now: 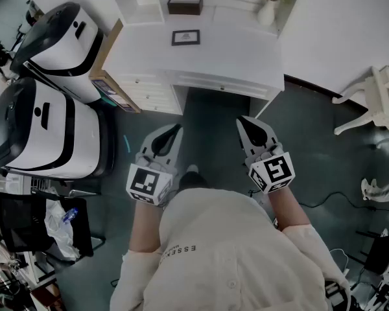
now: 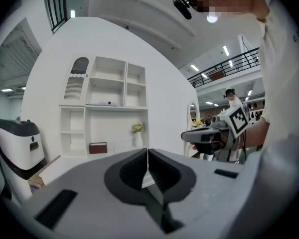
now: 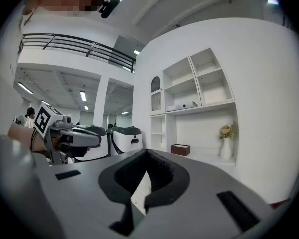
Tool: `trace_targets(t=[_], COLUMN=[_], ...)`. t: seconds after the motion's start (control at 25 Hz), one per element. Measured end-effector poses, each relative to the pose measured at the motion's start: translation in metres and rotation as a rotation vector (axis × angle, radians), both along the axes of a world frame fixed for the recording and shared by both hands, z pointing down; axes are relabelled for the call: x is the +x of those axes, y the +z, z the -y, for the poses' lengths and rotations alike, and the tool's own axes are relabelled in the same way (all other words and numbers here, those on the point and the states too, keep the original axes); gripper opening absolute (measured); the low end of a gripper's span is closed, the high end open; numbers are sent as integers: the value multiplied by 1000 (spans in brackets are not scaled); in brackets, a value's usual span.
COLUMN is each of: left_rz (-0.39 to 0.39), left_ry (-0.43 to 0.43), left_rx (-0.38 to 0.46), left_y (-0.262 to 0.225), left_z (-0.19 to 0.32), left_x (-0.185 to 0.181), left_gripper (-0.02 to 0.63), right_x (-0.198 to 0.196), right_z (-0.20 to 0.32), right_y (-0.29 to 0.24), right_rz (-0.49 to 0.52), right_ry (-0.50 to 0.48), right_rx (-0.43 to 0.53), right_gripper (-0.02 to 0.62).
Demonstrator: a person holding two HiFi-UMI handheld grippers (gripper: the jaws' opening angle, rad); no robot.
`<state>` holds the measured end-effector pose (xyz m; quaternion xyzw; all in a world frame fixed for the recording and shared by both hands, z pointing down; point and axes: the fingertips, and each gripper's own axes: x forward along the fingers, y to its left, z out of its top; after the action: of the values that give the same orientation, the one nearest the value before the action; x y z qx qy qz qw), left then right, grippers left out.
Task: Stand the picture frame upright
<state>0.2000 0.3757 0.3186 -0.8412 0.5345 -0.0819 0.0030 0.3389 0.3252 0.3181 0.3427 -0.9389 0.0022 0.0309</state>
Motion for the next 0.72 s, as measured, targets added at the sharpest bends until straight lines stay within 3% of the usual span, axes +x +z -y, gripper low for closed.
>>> trace_targets(t=[0.68, 0.72], left_rz=[-49, -59], left_ry=[-24, -43], left_rx=[-30, -32], left_y=[0, 1], left_z=[1, 2], left_x=[16, 14], left_gripper=[5, 11], right_x=[19, 17], right_z=[-2, -2], right_y=[11, 15], right_rz=[30, 18], right_ry=[-18, -25], right_rx=[-77, -91], right_gripper=[17, 54])
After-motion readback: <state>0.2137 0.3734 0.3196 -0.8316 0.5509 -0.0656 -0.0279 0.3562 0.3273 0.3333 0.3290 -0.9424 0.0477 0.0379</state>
